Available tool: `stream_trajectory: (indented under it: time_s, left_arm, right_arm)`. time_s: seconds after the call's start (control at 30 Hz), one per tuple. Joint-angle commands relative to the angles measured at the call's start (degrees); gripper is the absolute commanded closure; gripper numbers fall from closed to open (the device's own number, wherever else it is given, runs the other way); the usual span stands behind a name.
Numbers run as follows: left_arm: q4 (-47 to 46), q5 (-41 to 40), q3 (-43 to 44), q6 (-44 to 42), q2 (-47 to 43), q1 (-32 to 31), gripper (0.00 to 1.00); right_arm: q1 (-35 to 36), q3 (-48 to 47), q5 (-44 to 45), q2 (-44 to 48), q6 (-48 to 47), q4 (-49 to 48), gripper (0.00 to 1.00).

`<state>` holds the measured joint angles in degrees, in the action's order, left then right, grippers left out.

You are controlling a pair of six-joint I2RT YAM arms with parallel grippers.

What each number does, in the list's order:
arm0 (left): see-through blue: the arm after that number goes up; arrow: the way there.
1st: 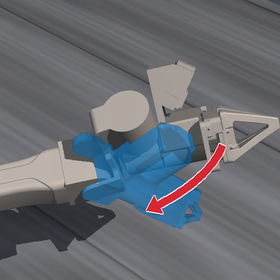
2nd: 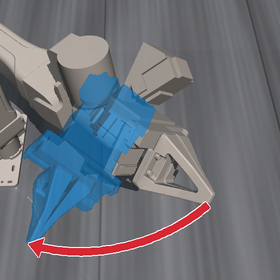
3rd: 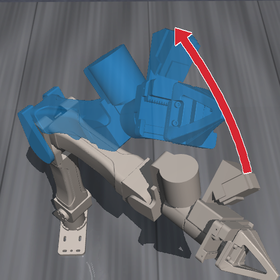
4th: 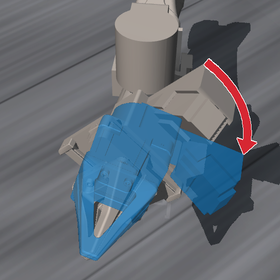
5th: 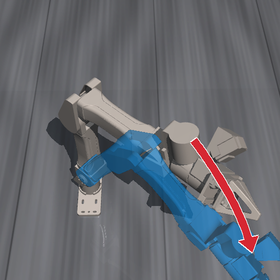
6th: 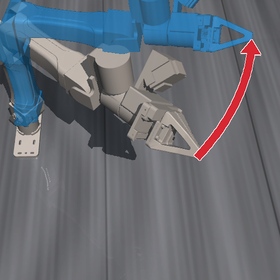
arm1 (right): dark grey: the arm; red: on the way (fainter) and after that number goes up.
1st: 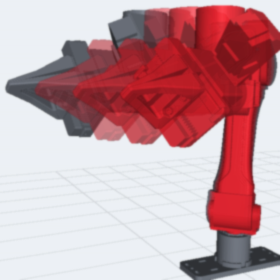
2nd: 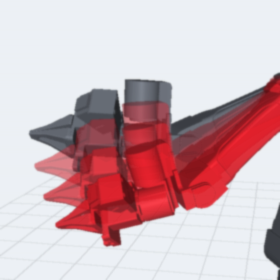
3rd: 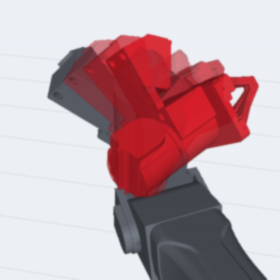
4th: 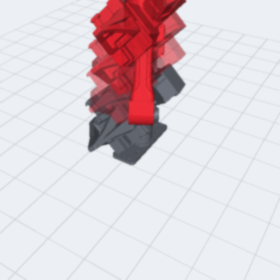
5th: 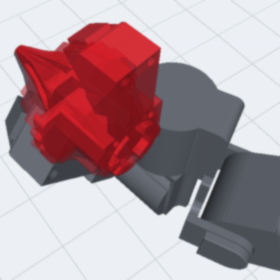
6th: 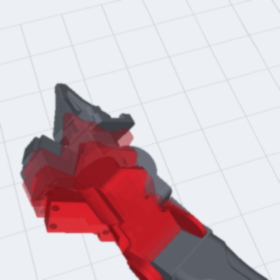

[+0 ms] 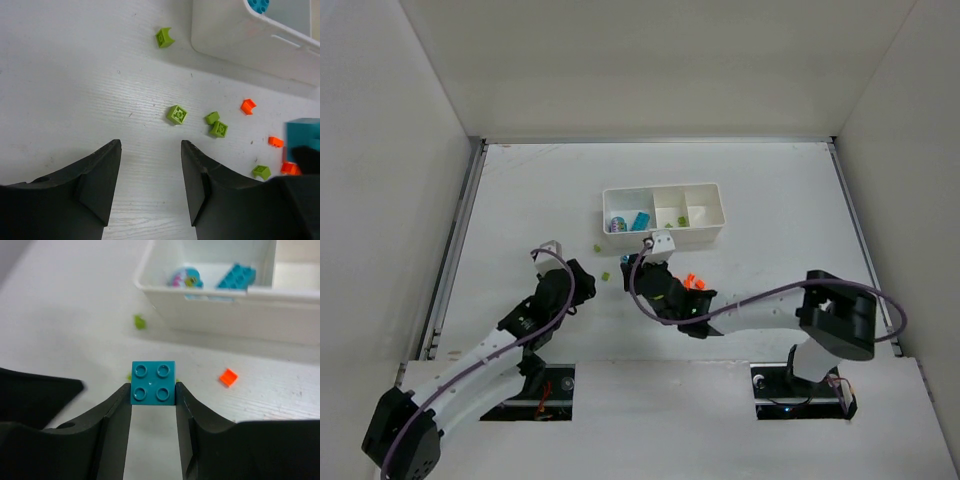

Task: Sort the legos into containers by color

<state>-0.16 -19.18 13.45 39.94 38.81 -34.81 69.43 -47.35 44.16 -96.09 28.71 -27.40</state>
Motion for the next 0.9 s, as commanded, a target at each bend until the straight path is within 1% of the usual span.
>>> stream_trajectory:
  time_s: [0.0, 0.07, 0.13, 0.2, 0.33, 0.5, 0.67, 0.73, 0.87]
  left_arm:
    - [-4.93, -3.23, -0.27, -0.04, 2.05, -1.79, 0.53]
    - [-5.81, -4.28, 0.26, -0.65, 3.81, -2.67, 0.56]
    - [-7.91, -4.81, 0.43, -1.53, 6.18, -3.46, 0.57]
    - [-10.46, -4.90, 0.52, -2.50, 9.34, -4.17, 0.58]
    - [-14.94, -5.51, 0.70, -3.38, 14.70, -5.66, 0.59]
    - [-18.55, -6.57, 2.28, -4.70, 19.90, -7.07, 0.60]
    - [-20.93, -7.80, 3.42, -5.84, 24.03, -8.48, 0.60]
    - [-21.54, -7.89, 3.69, -6.28, 25.44, -8.83, 0.60]
    - [-23.39, -8.51, 4.04, -6.72, 28.16, -9.00, 0.60]
  right_arm:
    - [0.05, -0.72, -0.30, 7.04, -2.07, -0.21, 0.70]
    - [-0.91, -1.77, -2.75, 9.25, -2.87, 0.50, 0.69]
    - [-3.89, -3.35, -6.52, 10.05, -4.27, 0.85, 0.69]
    - [-7.06, -5.72, -10.40, 9.18, -4.63, 1.82, 0.68]
    - [-11.72, -10.73, -16.55, 4.61, -4.36, 2.61, 0.68]
    - [-15.77, -16.53, -18.93, -1.28, -4.89, 3.49, 0.68]
    - [-18.50, -19.88, -20.61, -5.24, -4.45, 5.25, 0.66]
    - [-19.02, -20.50, -20.96, -6.56, -4.28, 5.25, 0.63]
    - [-19.11, -20.59, -21.75, -7.09, -4.45, 5.25, 0.46]
